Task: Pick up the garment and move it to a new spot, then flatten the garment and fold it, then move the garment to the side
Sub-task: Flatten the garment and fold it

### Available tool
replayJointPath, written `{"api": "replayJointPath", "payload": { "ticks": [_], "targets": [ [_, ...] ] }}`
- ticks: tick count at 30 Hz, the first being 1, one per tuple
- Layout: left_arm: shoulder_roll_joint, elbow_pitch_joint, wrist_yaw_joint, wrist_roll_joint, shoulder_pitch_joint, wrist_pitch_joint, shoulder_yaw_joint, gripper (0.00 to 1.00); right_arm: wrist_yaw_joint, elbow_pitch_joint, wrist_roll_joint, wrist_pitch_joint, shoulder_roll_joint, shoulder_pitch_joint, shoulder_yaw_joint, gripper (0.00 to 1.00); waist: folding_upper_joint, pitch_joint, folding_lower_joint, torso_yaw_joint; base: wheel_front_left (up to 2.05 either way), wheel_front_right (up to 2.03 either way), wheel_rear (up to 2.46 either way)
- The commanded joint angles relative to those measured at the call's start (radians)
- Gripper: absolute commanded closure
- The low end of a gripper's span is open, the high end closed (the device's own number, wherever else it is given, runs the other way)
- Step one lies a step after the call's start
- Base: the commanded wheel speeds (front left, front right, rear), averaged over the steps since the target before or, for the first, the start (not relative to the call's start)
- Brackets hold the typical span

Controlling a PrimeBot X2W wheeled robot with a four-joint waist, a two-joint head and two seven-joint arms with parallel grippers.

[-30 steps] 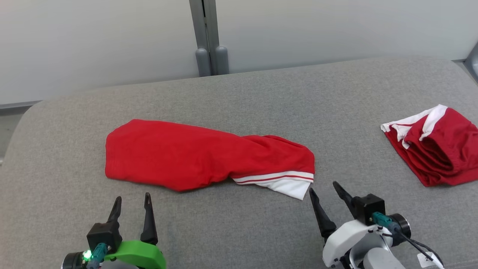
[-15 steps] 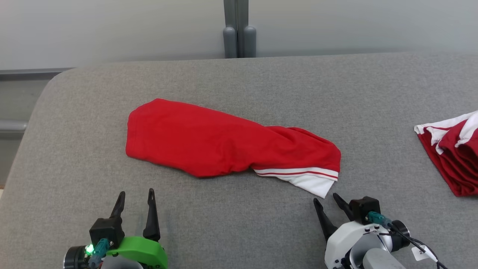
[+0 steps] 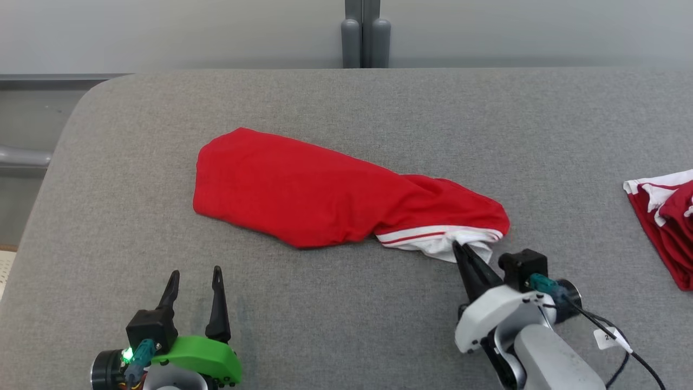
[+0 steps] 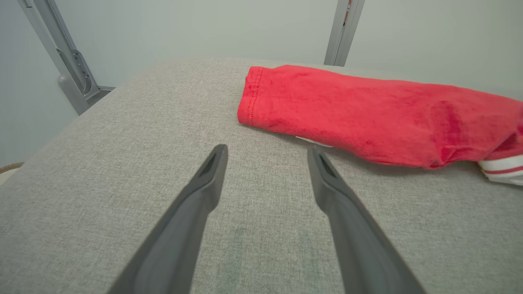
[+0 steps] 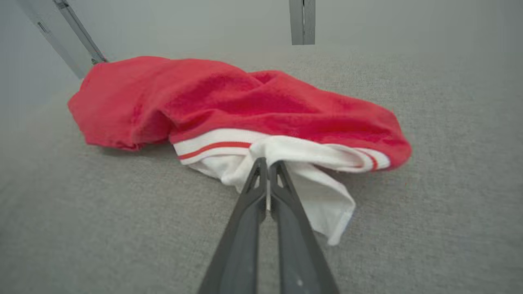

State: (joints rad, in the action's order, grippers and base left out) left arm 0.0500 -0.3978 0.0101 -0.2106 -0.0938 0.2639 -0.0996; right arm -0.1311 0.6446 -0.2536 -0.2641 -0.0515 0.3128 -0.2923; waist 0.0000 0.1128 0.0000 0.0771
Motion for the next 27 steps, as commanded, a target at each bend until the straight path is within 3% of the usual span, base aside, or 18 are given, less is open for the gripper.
{"api": "replayJointPath", "payload": {
  "ticks": [1, 10, 14, 20, 27],
  "targets": [
    [0.002, 0.0, 0.0, -0.013, -0.006, 0.0, 0.003, 0.0, 0.0, -0.049, -0.017, 0.0, 0.003, 0.024, -0.042, 1.0, 0.0, -0.012, 0.0, -0.002, 0.0, 0.0, 0.0],
    [0.002, -0.038, -0.006, -0.021, 0.019, 0.0, -0.026, 0.0, 0.0, -0.378, -0.188, 0.0, -0.001, 0.266, -0.357, 1.0, 0.0, -0.06, 0.0, -0.005, 0.0, 0.0, 0.0],
    [0.002, -0.054, -0.005, -0.033, 0.015, 0.0, -0.048, 0.0, 0.0, -0.446, -0.259, 0.0, -0.001, 0.427, -0.407, 1.0, 0.0, -0.071, 0.0, 0.023, 0.0, 0.0, 0.0],
    [0.002, -0.063, 0.003, -0.048, -0.014, 0.0, -0.092, 0.0, 0.0, -0.433, -0.268, 0.0, -0.001, 0.609, -0.352, 1.0, 0.0, -0.05, 0.0, 0.088, 0.0, 0.0, 0.0],
    [0.002, -0.048, 0.026, -0.083, -0.045, 0.0, -0.125, 0.0, 0.001, -0.14, -0.101, 0.0, -0.003, 0.691, -0.104, 1.0, 0.0, 0.025, 0.0, 0.117, 0.0, 0.0, 0.0]
  ]
}}
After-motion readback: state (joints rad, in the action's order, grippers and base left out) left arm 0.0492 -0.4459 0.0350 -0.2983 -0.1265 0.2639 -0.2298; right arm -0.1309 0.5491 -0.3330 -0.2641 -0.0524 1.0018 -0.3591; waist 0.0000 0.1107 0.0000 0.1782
